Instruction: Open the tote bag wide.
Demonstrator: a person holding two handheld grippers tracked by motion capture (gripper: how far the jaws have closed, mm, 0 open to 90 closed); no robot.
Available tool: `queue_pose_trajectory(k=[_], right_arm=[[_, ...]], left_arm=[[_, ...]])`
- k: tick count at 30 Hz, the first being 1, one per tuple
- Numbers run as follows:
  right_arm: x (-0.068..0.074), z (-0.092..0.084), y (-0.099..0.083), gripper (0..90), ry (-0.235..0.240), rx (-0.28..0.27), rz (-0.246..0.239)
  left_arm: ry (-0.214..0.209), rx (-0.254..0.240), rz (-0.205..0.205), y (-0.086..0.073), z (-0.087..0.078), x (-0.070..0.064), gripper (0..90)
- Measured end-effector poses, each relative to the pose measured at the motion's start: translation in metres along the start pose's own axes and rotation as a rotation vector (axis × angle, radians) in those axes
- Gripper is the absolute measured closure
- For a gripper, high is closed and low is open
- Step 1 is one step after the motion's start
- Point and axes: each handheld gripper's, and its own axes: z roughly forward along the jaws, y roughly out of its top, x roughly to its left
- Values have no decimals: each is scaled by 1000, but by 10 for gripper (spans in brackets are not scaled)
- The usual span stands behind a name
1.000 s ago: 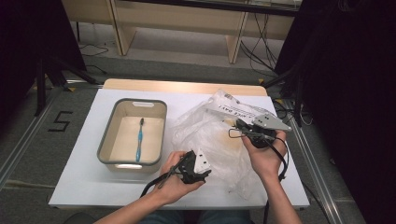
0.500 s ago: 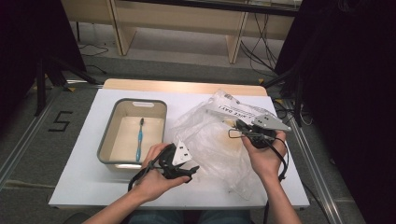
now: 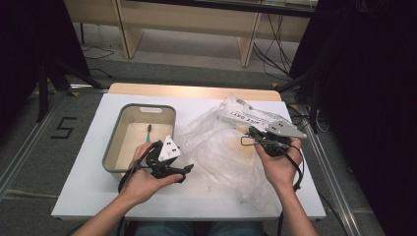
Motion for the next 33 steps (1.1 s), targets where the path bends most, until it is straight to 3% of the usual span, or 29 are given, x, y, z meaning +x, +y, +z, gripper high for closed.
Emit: queue_pose_trajectory(k=[10, 20, 26, 33], right_arm=[[0, 1, -1, 900, 1, 1, 0], [-1, 0, -3, 900, -2, 9, 3], [0, 0, -4, 900, -2, 11, 4], [0, 0, -4, 900, -3, 11, 7]], left_arm=[[68, 25, -59, -2, -13, 30, 281], [102, 52, -110, -6, -19, 51, 271], [175, 74, -163, -12, -26, 75, 274], [195, 101, -188, -18, -24, 85, 274]])
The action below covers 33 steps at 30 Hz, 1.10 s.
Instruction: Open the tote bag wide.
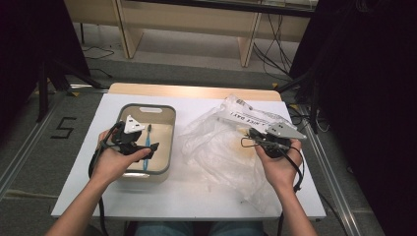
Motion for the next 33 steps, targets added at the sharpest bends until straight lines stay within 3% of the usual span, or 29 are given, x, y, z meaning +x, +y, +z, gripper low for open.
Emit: queue_pose_trajectory(k=[33], right_arm=[[1, -1, -1, 900, -1, 4, -3]], left_arm=[[21, 23, -14, -3, 7, 4, 277]])
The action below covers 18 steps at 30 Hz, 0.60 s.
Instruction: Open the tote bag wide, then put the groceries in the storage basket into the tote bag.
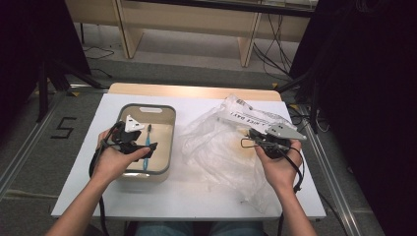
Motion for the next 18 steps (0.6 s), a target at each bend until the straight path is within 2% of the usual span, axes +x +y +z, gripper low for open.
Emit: queue_pose_trajectory(k=[12, 18], right_arm=[[0, 1, 0, 900, -1, 3, 3], [0, 0, -1, 900, 3, 4, 4]], left_arm=[[-2, 32, -18, -1, 8, 5, 297], [3, 64, -51, 4, 16, 9, 320]])
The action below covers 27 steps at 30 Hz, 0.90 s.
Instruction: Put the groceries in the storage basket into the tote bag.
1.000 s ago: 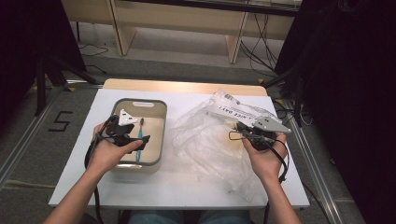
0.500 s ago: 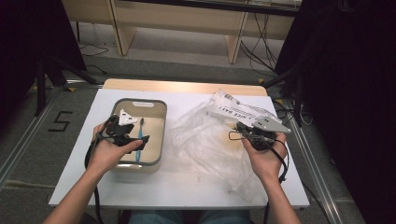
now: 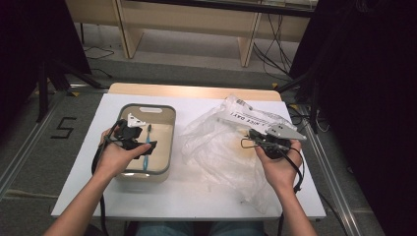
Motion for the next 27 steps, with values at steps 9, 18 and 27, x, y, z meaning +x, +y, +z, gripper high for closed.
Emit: queue_pose_trajectory(k=[9, 18, 27], right_arm=[[2, 1, 0, 900, 2, 3, -5], [0, 0, -1, 900, -1, 5, -3], [1, 0, -1, 900, 0, 5, -2]], left_arm=[[1, 98, -42, 9, 25, 11, 343], [11, 224, -67, 12, 56, 16, 380], [-9, 336, -87, 8, 71, 21, 416]])
